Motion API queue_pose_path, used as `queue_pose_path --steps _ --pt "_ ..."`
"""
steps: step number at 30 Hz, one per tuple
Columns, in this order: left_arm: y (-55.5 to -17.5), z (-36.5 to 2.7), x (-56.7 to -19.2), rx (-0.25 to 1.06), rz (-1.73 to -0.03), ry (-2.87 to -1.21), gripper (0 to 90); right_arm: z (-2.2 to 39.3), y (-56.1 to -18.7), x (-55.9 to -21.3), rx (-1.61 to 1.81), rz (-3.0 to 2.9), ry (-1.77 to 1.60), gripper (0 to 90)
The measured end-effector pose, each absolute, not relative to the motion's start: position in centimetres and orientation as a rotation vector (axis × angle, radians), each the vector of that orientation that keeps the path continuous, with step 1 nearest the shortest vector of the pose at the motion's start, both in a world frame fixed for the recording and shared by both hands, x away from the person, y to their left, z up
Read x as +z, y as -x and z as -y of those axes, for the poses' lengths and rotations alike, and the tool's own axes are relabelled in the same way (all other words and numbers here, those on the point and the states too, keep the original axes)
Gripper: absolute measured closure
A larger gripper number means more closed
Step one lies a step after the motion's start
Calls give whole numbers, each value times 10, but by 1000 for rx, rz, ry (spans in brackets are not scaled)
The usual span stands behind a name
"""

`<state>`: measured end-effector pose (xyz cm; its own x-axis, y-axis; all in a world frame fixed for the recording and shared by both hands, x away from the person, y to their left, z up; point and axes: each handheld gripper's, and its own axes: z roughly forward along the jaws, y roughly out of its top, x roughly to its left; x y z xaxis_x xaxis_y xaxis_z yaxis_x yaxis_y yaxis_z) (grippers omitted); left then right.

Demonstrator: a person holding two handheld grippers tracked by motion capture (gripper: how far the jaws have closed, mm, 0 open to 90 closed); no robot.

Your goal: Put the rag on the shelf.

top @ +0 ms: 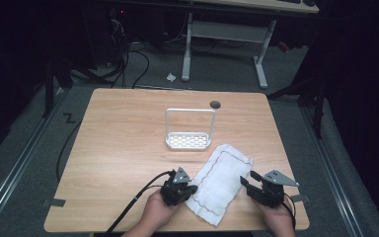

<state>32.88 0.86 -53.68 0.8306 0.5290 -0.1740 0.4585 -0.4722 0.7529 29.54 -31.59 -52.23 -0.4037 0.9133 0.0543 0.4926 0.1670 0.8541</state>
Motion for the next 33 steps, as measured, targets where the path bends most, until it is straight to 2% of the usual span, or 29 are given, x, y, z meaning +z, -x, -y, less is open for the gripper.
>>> queue_pose_path --steps 6,9,12,18,22,26,33 --pt "-308 -47 -538 54 -758 -2124 898 312 -294 -522 1160 -1993 -1321 489" --pt "-299 -64 -538 -38 -799 -2104 898 311 -293 -523 1157 -2017 -1304 504" --pt "-305 -72 -526 21 -797 -2068 883 309 -292 -523 1150 -2026 -1276 504" --pt "-357 -49 -514 67 -819 -2010 883 303 -295 -525 1175 -2070 -1258 555" --pt "-376 -23 -524 80 -810 -2068 883 300 -293 -526 1164 -2109 -1240 581" --pt "-374 -11 -536 85 -774 -2122 898 299 -294 -527 1179 -2119 -1253 622" --pt "-346 -36 -536 87 -748 -2136 899 280 -298 -526 1204 -2215 -1210 725"
